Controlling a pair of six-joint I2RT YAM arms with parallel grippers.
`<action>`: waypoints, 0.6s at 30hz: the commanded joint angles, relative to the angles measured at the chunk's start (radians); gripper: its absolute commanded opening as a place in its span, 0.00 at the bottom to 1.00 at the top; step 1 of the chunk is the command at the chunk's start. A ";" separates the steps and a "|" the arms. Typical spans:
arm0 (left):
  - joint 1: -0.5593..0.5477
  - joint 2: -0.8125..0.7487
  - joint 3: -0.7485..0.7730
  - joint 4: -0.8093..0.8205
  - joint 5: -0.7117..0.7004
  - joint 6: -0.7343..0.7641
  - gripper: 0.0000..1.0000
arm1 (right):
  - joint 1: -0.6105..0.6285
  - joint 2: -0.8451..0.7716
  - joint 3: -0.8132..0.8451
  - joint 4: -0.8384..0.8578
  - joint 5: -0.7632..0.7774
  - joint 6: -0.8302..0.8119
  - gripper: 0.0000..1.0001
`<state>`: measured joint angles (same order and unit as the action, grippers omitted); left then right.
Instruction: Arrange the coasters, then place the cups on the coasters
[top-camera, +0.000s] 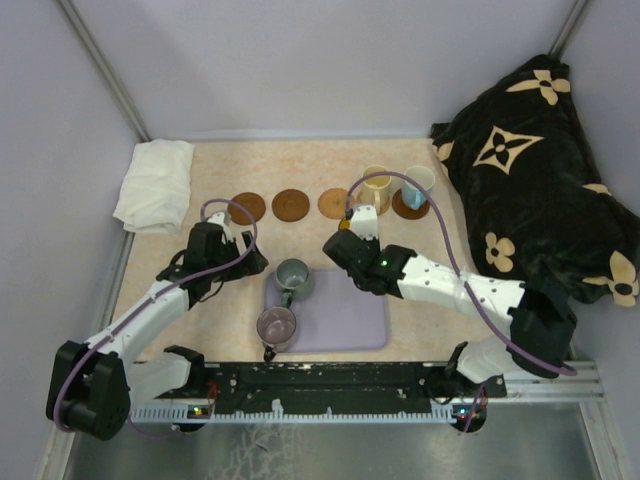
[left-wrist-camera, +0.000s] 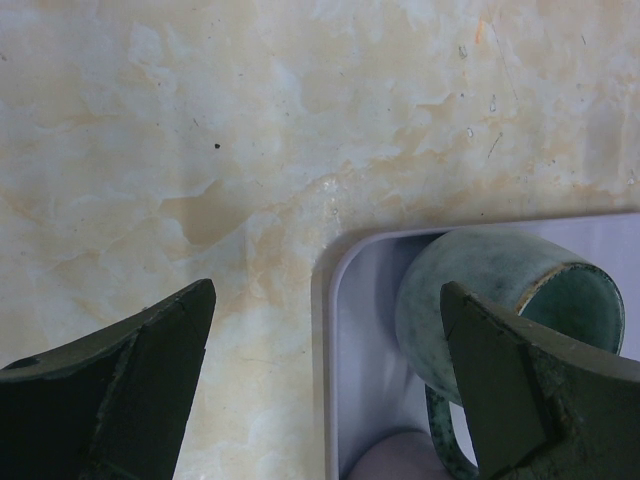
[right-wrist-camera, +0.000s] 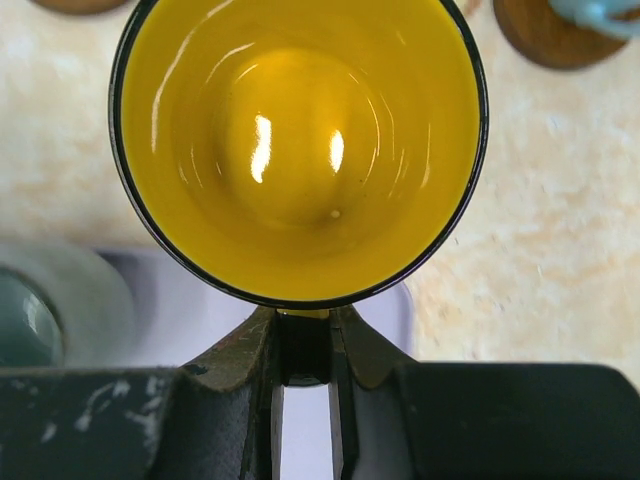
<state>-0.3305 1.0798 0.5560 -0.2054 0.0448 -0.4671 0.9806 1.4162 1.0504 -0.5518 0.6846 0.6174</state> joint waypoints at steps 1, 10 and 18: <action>-0.004 0.015 -0.010 0.033 0.010 -0.003 1.00 | -0.060 0.126 0.191 0.180 0.018 -0.091 0.00; -0.004 0.054 -0.020 0.081 0.054 -0.004 1.00 | -0.158 0.426 0.453 0.236 -0.013 -0.138 0.00; -0.004 0.110 -0.029 0.118 0.099 -0.012 1.00 | -0.203 0.597 0.618 0.231 0.064 -0.150 0.00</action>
<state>-0.3305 1.1728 0.5392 -0.1307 0.1089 -0.4747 0.7998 2.0003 1.5452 -0.3977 0.6476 0.4721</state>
